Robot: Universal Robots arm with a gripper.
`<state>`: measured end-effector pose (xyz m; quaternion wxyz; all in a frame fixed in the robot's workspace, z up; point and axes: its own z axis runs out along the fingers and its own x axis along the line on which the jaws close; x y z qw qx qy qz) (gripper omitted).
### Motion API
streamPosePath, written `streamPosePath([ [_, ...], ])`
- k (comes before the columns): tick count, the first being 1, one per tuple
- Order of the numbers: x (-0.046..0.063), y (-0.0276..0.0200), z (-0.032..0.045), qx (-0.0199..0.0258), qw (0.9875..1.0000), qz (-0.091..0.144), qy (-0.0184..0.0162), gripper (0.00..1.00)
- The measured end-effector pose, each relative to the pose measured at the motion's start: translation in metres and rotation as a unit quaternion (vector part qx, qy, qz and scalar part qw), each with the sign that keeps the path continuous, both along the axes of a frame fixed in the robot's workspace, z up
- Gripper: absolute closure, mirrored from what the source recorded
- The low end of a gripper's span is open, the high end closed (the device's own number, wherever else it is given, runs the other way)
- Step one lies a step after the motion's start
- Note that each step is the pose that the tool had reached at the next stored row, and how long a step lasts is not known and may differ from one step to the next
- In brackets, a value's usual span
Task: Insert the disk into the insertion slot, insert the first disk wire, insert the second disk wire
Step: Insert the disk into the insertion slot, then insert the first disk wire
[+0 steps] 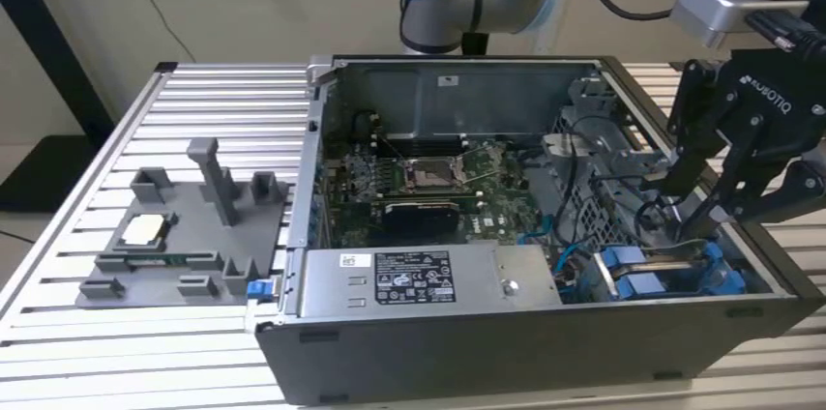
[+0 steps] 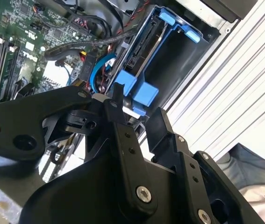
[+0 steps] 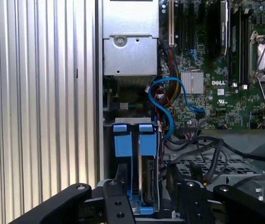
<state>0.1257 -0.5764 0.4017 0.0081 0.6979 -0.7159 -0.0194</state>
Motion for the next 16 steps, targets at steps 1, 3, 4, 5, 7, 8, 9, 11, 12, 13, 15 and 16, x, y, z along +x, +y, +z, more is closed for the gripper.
streamPosePath([
  [1, 0.0, 0.0001, 0.0007, 0.0001, 1.0, 0.0, 0.0, 0.53],
  [3, 0.0, 0.0003, 0.0017, 0.0001, 1.0, 0.0, 0.0, 0.53],
  [4, 0.0, 0.0004, 0.0022, 0.0002, 1.0, 0.0, 0.0, 0.53],
  [5, 0.0, 0.0005, 0.0029, 0.0002, 1.0, 0.0, 0.0, 0.53],
  [7, 0.0, 0.0006, 0.005, 0.0001, 1.0, 0.0, 0.0, 0.53],
  [8, 0.0, 0.0006, 0.0061, 0.0001, 1.0, 0.0, 0.0, 0.53],
  [9, 0.0, 0.0007, 0.0072, 0.0001, 1.0, 0.0, 0.0, 0.53],
  [11, 0.0, 0.0008, 0.0097, 0.0001, 1.0, 0.0, 0.0, 0.53],
  [12, 0.0, 0.0008, 0.0111, 0.0001, 1.0, 0.0, 0.0, 0.53],
  [13, 0.0, 0.0009, 0.0124, 0.0001, 1.0, 0.0, 0.0, 0.53],
  [15, 0.0, 0.001, 0.0151, 0.0001, 1.0, 0.0, 0.0, 0.53],
  [16, 0.0, 0.0011, 0.016, 0.0001, 1.0, 0.0, 0.0, 0.53],
])
